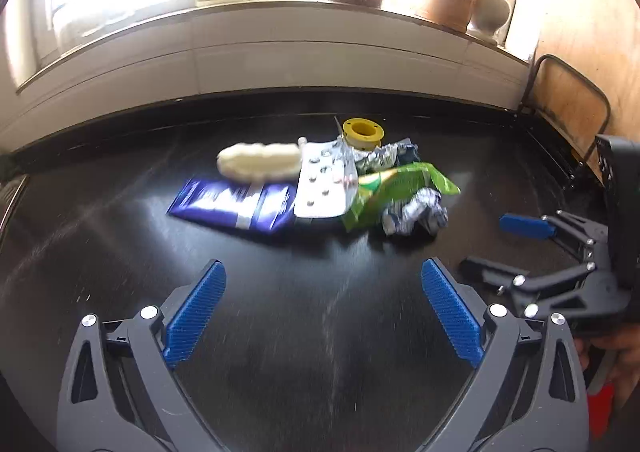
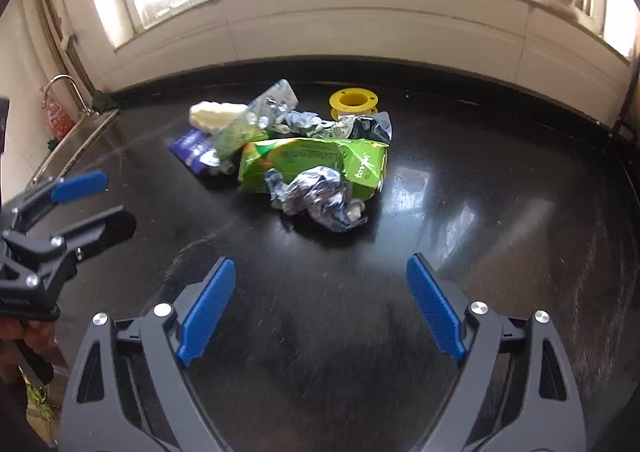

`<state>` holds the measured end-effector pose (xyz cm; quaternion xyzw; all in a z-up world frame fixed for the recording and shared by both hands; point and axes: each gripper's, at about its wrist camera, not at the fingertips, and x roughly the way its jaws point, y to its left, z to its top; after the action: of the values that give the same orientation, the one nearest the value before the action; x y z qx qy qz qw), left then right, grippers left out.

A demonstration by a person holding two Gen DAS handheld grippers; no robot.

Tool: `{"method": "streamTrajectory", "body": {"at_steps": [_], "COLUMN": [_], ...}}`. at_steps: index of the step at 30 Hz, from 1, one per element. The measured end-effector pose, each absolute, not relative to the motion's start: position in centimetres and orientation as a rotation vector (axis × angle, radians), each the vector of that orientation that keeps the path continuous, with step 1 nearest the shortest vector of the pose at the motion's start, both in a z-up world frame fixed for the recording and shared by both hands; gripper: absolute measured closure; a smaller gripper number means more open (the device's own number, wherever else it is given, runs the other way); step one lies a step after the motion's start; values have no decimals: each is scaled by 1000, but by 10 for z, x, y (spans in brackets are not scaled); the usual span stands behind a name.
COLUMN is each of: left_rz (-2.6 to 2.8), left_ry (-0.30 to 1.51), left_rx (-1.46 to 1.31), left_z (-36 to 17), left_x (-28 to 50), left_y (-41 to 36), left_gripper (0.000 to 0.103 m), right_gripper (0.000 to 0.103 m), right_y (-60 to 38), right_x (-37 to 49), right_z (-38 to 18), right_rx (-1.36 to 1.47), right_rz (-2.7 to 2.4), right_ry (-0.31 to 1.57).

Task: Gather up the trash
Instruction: 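Move both open tools back over the remaining countertop trash, then grasp the blister pack with the left tool while the right tool grasps the foil wrapper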

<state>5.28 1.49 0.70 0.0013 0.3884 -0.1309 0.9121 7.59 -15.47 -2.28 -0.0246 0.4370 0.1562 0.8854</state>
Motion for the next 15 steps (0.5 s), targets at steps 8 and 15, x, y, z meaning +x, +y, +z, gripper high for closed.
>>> {"method": "streamTrajectory", "body": {"at_steps": [8,15], "left_rz": [-281,-303], "left_ry": [836,873], "left_rx": [-7,-14], "left_z": [-5,-13], "left_x": [126,144], "left_y": [-8,-18], "left_gripper": [24,73], "right_gripper": [31,69], "right_y": [-150,-144], "right_x": [120,133], "right_z": [-39,-51], "right_rx": [-59,-73], "right_rz": [346,369], "right_ry": [941,972]}}
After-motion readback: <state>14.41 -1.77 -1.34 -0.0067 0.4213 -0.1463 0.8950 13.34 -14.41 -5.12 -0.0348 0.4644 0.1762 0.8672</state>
